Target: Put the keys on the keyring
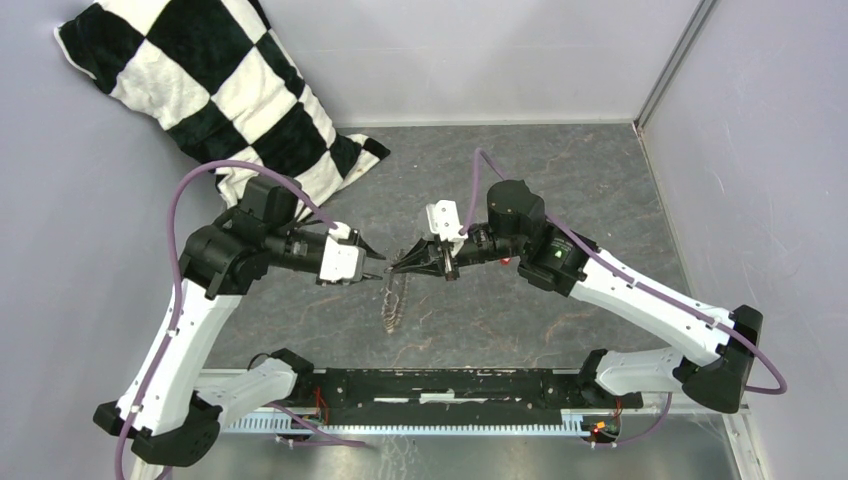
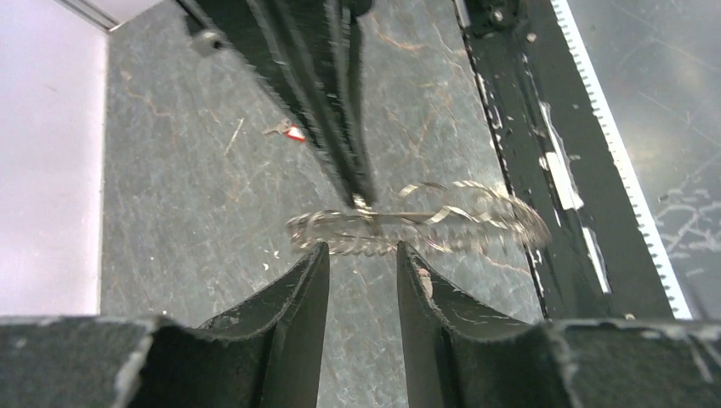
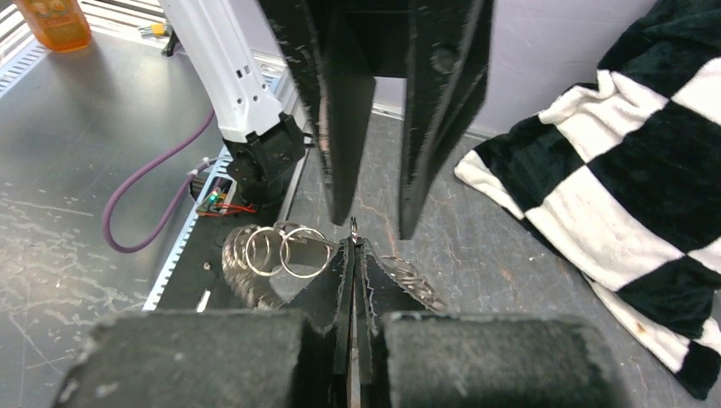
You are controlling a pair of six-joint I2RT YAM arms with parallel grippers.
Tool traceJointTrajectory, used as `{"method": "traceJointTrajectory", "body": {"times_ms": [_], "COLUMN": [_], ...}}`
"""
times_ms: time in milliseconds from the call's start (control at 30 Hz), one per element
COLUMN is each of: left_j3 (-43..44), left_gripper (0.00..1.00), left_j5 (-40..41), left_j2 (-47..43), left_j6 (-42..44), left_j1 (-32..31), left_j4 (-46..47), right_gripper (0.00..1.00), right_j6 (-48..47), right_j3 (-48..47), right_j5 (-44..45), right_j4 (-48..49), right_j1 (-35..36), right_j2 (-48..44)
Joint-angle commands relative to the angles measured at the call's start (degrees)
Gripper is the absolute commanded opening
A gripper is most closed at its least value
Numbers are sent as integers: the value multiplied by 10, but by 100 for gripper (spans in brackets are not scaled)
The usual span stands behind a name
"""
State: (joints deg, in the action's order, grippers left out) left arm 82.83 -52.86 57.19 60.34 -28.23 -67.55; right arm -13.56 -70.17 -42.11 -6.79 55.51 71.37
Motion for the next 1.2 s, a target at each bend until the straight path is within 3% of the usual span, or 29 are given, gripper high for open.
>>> {"method": "traceJointTrajectory", "body": {"times_ms": [0,100,533,867,1033,1167], "left_j3": [18,25,24,24,24,22], "left_gripper": [44,44,35,31,20,3], "left_j5": [22,23,-4,3,17,32], "left_j2": [3,6,7,14,12,7], "left_j6": [107,113,-27,-54,-62,-51], "left_j1": [-7,-7,-8,-14,-15,-16], "left_j4": [-89,-89,23,23,35,35], "right_gripper": [1,1,1,1,1,1], "right_j6": [-5,-3,-9,-5,-11,-19], "right_j3": [-26,-30,-46,-81,-85,-87], "right_j5": [4,3,2,27,34,46], "right_j4": [29,28,13,-22,-35,-48], "right_j1": [-2,-2,-2,0,5,8], "right_j2": [-2,1,13,26,30,29]}}
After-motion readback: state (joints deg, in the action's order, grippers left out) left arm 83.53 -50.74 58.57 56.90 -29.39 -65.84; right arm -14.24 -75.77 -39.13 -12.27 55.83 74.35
